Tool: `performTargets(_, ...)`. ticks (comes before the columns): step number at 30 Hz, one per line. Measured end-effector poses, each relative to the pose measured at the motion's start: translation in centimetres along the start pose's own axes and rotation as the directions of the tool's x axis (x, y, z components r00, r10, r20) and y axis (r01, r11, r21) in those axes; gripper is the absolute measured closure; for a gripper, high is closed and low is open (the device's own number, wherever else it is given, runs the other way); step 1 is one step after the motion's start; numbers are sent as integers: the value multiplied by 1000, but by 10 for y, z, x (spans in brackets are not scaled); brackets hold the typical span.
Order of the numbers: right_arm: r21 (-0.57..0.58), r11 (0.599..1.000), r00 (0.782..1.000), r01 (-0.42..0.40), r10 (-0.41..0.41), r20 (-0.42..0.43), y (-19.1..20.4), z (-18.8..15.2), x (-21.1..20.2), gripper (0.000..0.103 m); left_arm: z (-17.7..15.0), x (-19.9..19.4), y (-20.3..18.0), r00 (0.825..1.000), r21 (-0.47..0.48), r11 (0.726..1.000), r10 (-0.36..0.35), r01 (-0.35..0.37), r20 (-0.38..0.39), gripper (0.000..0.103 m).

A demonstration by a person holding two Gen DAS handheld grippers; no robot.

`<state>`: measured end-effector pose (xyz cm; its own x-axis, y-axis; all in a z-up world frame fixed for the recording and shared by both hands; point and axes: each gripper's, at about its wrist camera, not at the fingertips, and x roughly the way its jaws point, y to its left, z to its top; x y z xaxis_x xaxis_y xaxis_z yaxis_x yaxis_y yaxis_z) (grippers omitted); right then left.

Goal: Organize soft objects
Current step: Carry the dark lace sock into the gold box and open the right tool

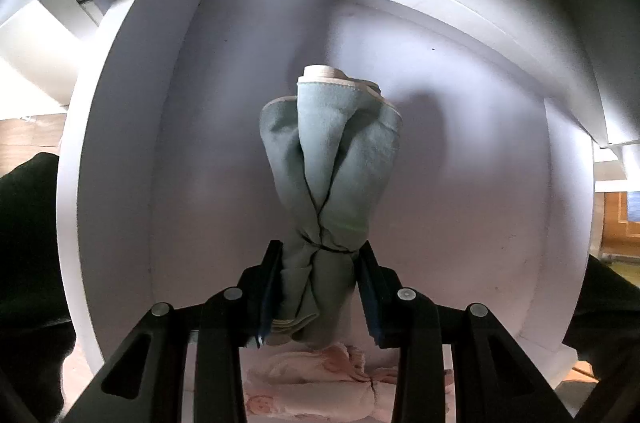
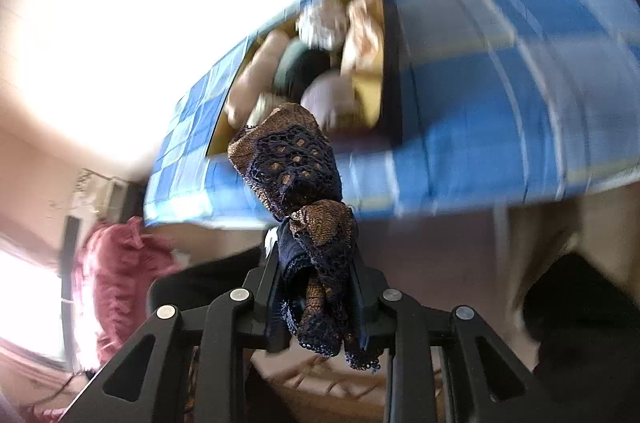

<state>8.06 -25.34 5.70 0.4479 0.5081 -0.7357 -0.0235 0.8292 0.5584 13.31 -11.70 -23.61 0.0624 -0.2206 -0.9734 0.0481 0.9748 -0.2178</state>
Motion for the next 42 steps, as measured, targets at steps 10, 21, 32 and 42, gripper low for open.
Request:
performTargets(10,-62,956,957,287,-284,53,34,83,56,76,4,-6,3,1000,0,1000,-31,31,4,67)
performTargets(21,-13,927,925,375,-374,66,13,102,84,62,7,8,12,999,10,999,-52,52,3,67)
performTargets(32,-168,898,914,406,-399,80,39,89,87,84,4,1,41,999,3,999,-44,44,9,67)
performTargets(42,-90,936,939,340,-333,87,17,94,104,81,7,-7,50,997,9,998,-70,70,14,67)
